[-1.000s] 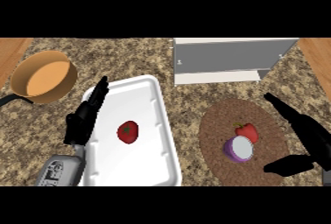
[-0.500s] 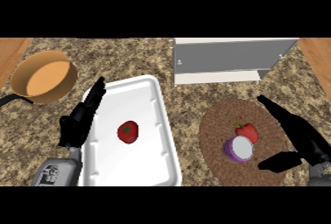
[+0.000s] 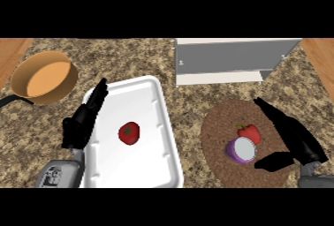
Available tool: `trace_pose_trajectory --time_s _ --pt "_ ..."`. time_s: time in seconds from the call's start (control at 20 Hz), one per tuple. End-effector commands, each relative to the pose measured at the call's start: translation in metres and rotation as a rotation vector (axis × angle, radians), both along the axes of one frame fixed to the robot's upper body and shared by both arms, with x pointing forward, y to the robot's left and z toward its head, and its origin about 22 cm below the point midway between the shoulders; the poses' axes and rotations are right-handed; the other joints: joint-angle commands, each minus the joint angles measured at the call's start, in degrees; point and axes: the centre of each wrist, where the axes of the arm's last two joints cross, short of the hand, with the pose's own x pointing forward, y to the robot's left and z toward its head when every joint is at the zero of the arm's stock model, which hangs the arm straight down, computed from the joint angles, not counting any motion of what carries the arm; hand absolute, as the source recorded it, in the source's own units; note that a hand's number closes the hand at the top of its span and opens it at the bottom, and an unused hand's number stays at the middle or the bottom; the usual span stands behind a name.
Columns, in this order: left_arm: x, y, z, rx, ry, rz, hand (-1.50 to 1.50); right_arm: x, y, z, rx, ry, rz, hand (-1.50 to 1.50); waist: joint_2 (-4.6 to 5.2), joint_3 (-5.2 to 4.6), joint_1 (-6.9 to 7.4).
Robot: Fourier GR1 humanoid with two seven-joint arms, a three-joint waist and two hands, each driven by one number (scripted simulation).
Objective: Pick the bell pepper from the placemat and place it in the tiered shelf
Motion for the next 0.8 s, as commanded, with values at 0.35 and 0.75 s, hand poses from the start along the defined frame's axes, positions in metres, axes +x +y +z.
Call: trace_pose_trajectory --time_s 0.35,0.75 --pt "-0.001 -0.002 -0.001 -0.002 0.006 -0.009 0.0 0.018 0.009 -0.039 0.008 0.022 0.006 -1.5 0.0 0.0 0.07" --pt "0.002 0.006 -0.011 -0.004 0.001 0.006 0.0 0.025 -0.004 -0.053 -0.027 0.063 0.03 -1.5 0.03 -0.01 0.05"
